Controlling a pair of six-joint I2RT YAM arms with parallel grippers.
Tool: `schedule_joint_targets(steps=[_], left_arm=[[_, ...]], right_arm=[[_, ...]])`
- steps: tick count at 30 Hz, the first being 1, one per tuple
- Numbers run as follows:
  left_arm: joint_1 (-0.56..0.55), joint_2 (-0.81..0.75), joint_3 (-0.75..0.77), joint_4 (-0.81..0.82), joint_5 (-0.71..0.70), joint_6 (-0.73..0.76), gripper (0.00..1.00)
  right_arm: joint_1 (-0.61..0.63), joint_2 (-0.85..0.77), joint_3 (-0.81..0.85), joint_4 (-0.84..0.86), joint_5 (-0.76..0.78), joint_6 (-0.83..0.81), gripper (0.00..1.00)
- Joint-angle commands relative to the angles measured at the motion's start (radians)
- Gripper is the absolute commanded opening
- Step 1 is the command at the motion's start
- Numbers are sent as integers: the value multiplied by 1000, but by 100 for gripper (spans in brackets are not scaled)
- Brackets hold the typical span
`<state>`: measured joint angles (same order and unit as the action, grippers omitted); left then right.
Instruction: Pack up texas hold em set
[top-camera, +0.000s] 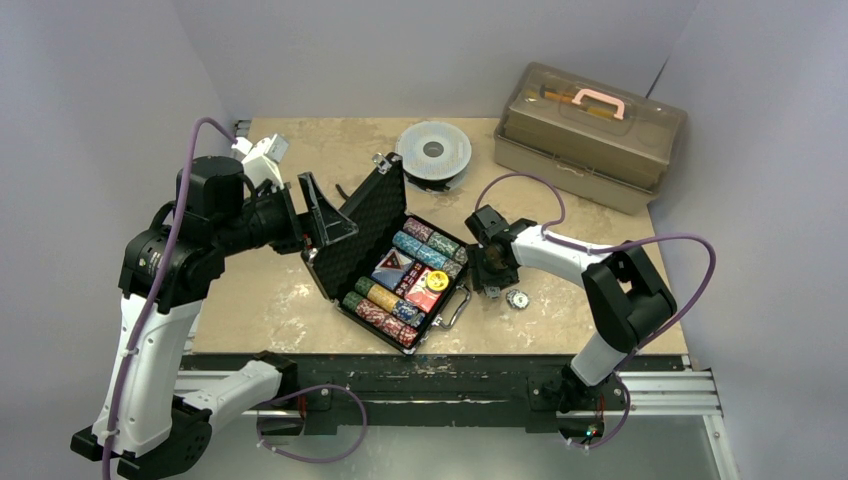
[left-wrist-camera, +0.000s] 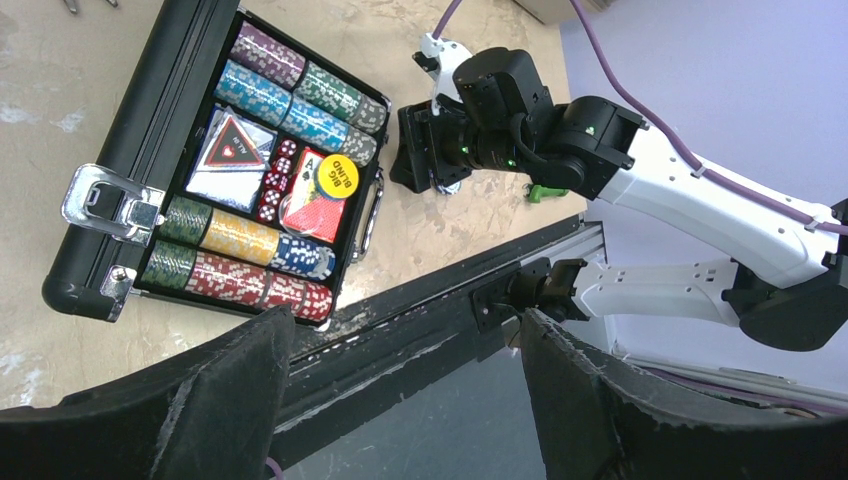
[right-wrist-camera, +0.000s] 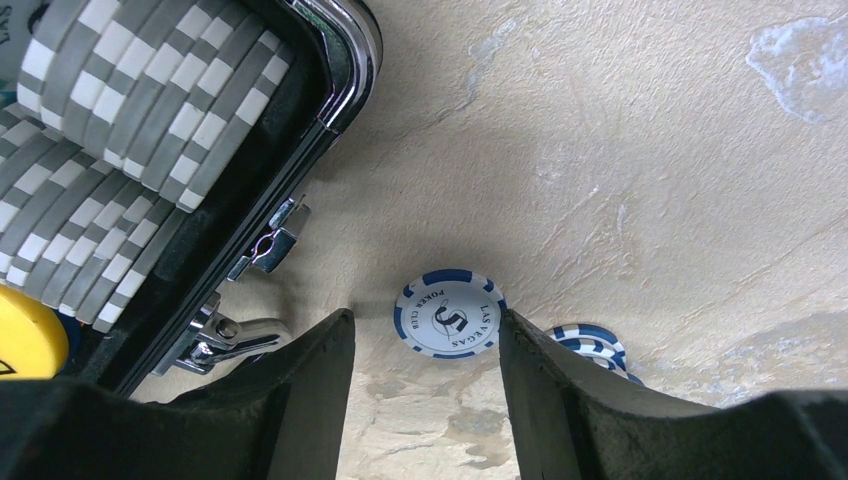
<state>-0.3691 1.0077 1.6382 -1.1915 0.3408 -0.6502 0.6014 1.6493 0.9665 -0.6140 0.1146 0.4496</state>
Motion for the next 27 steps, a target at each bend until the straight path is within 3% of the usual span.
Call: schedule_joint_targets(steps=[1, 27], left_arm=[[-5, -4, 9, 21, 1, 15, 80], [-5, 4, 5, 23, 10, 15, 80]], right_arm=[[-1, 1, -41, 37, -2, 34, 52], [-23, -7, -69, 40, 10, 41, 53]])
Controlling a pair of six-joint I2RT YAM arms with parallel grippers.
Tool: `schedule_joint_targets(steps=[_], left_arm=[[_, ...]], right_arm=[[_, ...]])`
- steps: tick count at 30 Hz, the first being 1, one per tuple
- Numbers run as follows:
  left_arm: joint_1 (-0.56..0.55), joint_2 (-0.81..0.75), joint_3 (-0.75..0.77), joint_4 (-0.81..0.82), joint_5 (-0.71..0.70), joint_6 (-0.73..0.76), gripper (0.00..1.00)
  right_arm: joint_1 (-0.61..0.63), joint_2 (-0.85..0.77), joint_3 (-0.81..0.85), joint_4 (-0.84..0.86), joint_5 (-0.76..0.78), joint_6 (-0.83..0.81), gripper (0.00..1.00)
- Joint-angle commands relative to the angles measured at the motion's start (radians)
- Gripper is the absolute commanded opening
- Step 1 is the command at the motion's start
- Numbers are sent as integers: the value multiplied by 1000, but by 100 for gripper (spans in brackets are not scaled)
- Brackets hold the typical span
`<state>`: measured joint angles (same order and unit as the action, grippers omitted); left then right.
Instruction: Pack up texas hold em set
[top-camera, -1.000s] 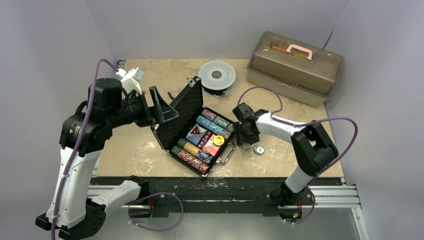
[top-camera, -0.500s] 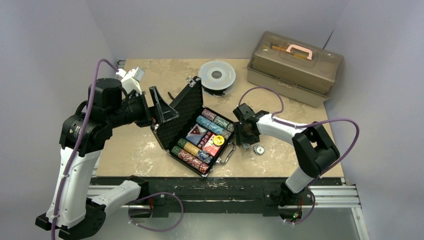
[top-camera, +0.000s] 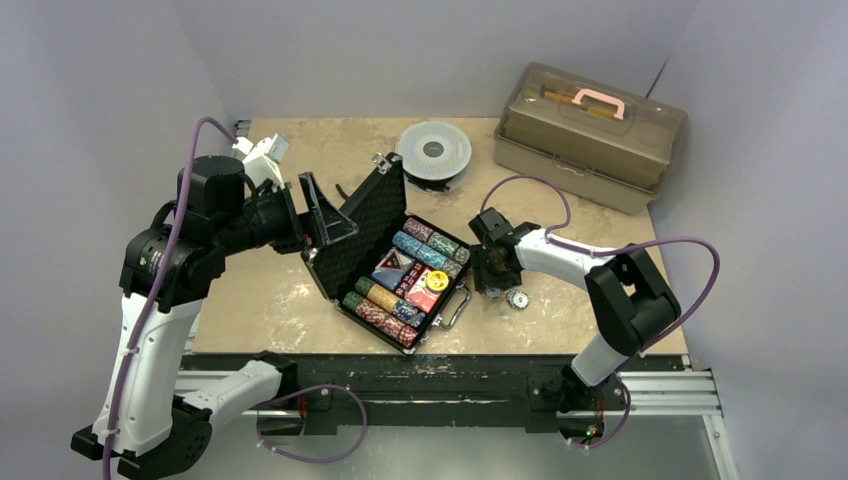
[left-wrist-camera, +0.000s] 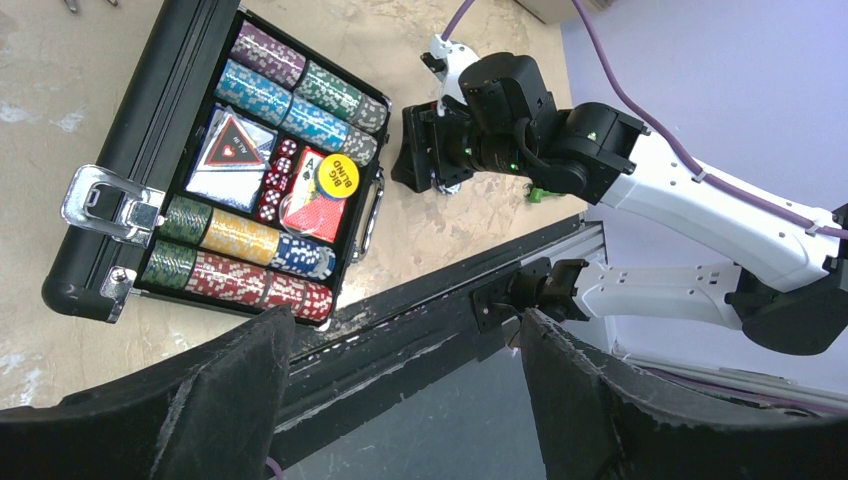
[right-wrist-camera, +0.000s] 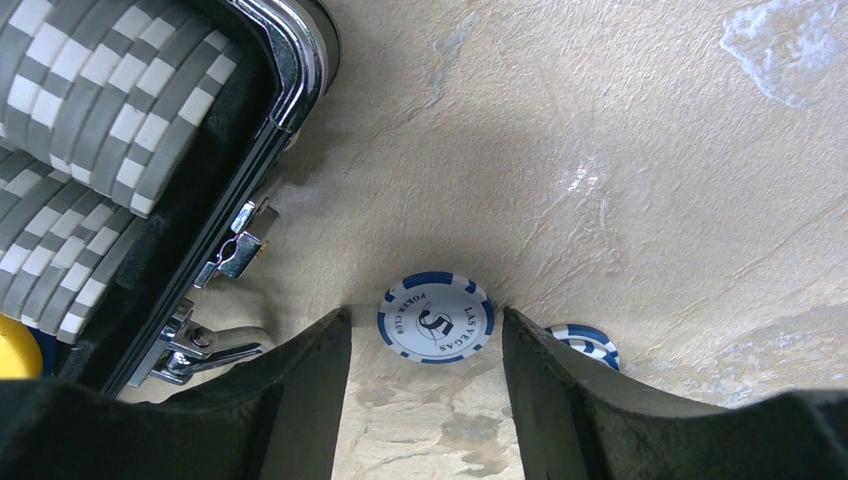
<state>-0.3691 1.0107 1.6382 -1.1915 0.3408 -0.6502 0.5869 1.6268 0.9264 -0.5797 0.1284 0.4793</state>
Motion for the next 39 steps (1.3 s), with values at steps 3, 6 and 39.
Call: schedule_joint_targets(steps=[3, 6, 39], left_arm=[[-5, -3, 6, 19, 6, 14, 80], [-5, -4, 4, 18, 4, 15, 80], [-5, -21, -32, 49, 27, -12, 80]], right_arm=[[-9, 10, -46, 13, -7, 12, 51], [-9, -2, -44, 0, 21, 10, 46], [-37, -128, 51, -93, 2, -10, 51]])
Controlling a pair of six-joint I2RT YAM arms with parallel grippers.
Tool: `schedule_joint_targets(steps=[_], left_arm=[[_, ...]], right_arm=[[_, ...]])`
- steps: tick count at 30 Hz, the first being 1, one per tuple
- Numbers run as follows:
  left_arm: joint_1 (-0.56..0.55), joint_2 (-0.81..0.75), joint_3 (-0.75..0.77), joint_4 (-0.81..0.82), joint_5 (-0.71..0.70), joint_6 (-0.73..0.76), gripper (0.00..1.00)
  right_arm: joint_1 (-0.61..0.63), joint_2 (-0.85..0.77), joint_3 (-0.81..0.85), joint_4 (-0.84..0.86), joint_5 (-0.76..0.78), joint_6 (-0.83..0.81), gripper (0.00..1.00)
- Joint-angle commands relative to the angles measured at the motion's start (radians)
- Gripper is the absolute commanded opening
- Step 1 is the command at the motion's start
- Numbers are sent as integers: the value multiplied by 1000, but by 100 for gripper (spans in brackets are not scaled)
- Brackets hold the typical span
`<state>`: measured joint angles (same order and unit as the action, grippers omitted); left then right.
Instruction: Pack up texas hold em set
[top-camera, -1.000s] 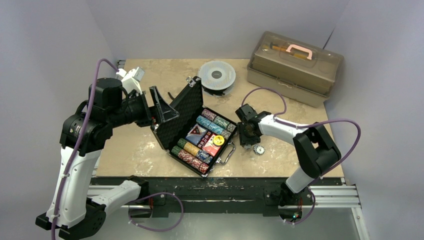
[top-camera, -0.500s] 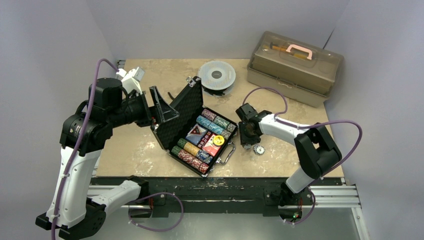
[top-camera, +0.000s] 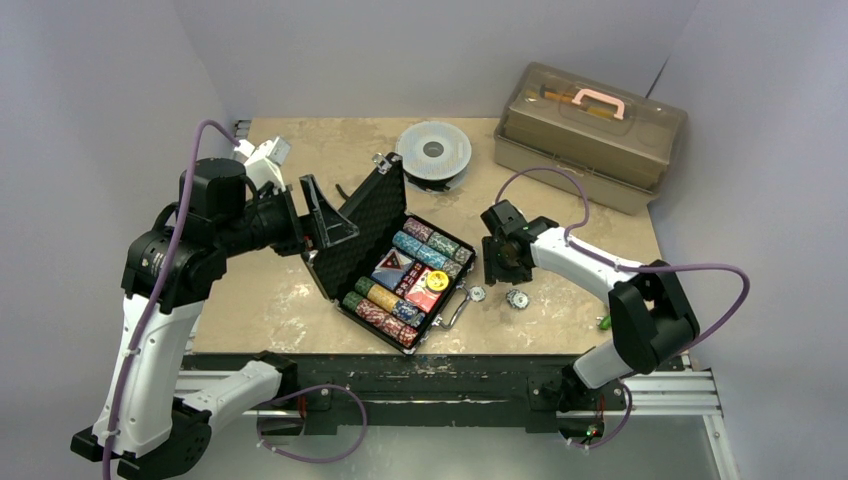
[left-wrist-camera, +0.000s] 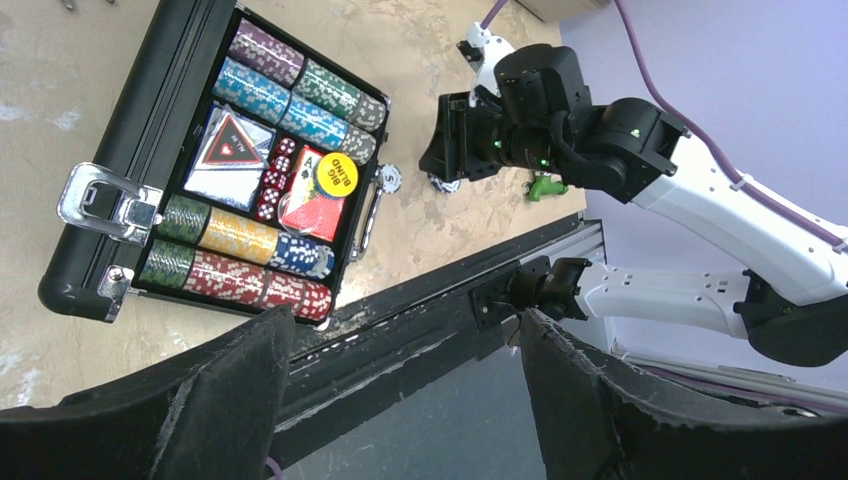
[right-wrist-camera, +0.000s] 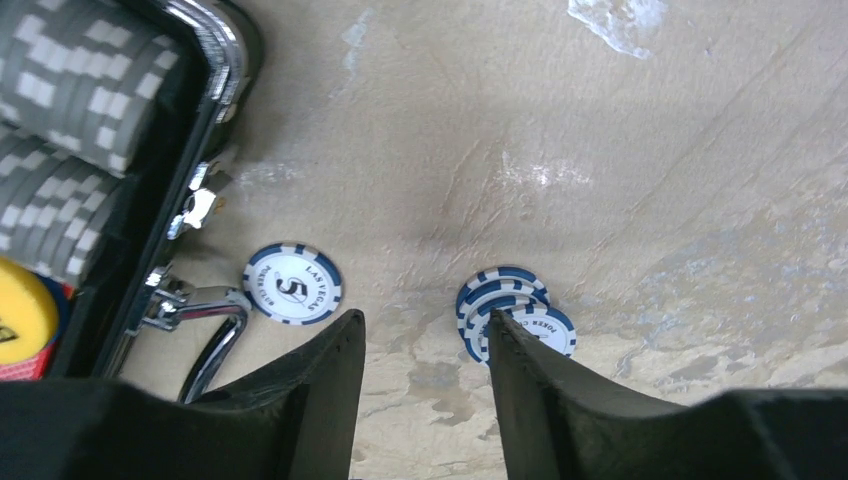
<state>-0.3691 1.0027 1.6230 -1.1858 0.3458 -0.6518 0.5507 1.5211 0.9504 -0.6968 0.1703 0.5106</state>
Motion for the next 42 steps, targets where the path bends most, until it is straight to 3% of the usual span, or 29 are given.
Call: schedule_joint_targets(steps=[1, 5, 8, 15, 26, 31, 42], left_arm=[[-5, -12, -21, 48, 27, -12, 80], [-5, -12, -26, 54, 34, -16, 80], [-5, -18, -24, 44, 21, -16, 80], [-5, -40, -41, 39, 12, -19, 80], [-5, -48, -47, 40, 21, -25, 80], [-5, -57, -40, 26, 14, -24, 80], [-5, -51, -29, 20, 11, -25, 80]], right_arm=[[4, -3, 32, 44, -62, -58, 53], [18, 19, 15, 129, -138, -66, 65], [19, 14, -3, 134, -133, -62, 68], [56, 9, -53, 130, -110, -39, 62], [142, 71, -59, 136, 5, 34, 65], [143, 73, -54, 122, 81, 52, 55], [117, 169, -13, 179, 98, 93, 57]])
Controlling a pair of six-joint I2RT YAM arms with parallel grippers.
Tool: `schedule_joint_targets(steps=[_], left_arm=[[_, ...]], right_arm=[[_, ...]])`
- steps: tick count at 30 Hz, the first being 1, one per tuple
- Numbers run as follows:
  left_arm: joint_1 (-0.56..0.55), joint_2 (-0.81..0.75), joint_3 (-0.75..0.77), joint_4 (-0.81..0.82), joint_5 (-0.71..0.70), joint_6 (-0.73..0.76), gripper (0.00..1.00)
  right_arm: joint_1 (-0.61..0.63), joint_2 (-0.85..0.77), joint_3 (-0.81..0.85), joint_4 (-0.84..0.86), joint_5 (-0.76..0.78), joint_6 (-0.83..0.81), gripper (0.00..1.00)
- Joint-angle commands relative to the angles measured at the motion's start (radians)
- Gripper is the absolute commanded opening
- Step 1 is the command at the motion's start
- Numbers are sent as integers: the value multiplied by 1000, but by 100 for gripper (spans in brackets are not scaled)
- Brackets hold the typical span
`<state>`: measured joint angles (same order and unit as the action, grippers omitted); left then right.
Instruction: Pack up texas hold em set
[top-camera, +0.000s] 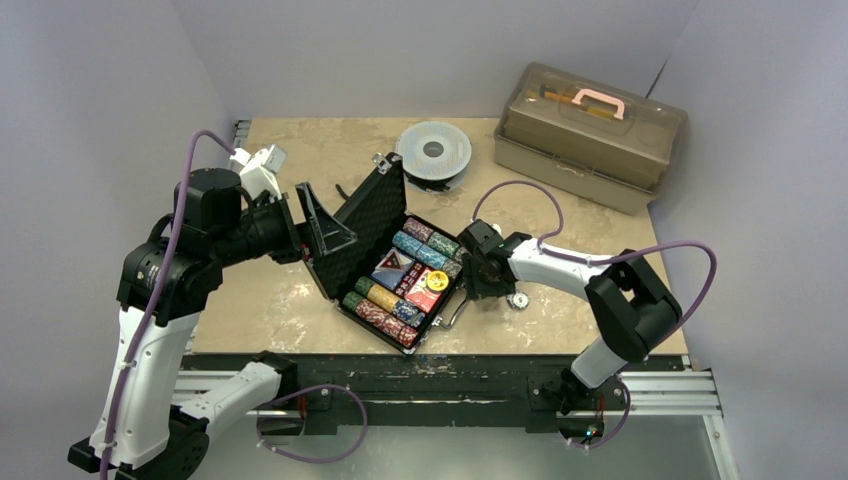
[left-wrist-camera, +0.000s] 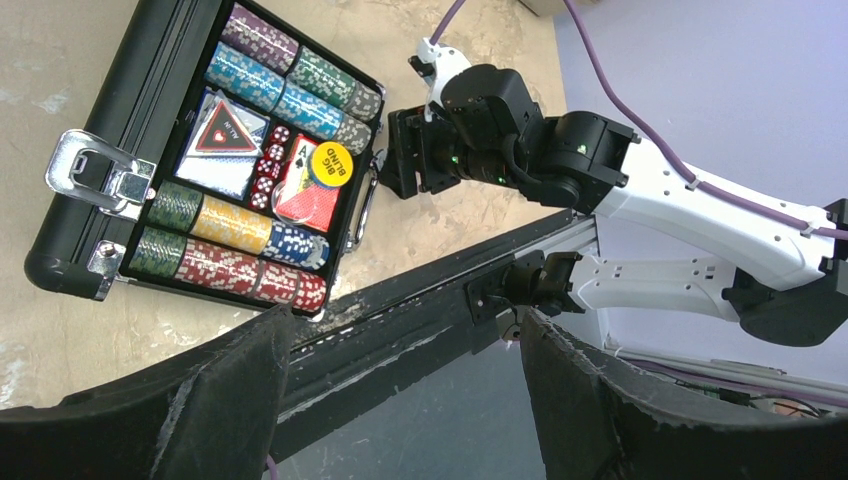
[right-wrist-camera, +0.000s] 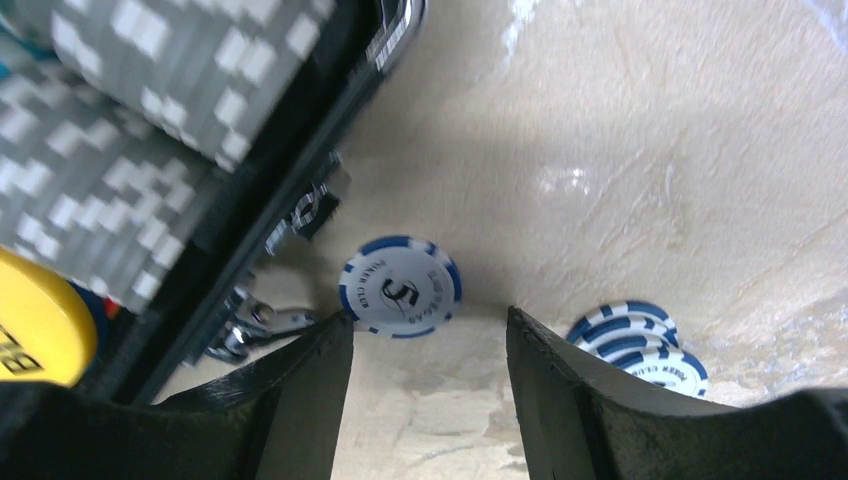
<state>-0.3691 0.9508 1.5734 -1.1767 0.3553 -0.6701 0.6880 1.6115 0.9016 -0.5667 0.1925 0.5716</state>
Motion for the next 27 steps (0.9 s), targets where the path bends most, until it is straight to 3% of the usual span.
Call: schedule_joint_targets(steps=[1, 8, 16, 27], left_arm=[[-5, 2, 24, 10, 3, -5, 80], [-5, -15, 33, -12, -21, -7, 80], [-5, -26, 23, -19, -30, -12, 80], [-5, -8, 18, 4, -2, -19, 80]], right_arm=[[-28, 90, 46, 50, 83, 35, 57], [-91, 77, 50, 53, 73, 30, 52], [-65, 37, 10, 69, -28, -22, 49], [-44, 12, -20, 46, -51, -55, 48]])
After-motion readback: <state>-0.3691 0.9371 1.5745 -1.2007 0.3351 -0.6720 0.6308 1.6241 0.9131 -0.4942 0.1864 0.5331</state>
